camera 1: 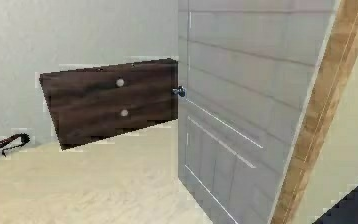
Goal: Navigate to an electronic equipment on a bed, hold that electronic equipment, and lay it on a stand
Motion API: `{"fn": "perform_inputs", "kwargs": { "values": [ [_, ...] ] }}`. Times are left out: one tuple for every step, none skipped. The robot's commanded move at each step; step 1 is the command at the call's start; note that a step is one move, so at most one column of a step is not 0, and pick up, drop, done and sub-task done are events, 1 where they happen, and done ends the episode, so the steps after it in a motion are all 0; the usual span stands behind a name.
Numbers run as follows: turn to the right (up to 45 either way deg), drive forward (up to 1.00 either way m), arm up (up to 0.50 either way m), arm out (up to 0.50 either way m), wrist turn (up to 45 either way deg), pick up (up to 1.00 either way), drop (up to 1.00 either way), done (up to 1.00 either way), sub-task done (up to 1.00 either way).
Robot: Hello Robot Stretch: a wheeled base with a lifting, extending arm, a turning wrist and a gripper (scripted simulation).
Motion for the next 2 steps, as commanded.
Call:
{"fn": "perform_inputs", "kwargs": {
  "values": [
    [-42.0,0.0,0.0,0.0,0.0,0.0,0.0,0.0,0.0],
    [0.0,1.0,0.0,0.0,0.0,0.0,0.0,0.0,0.0]
  ]
}}
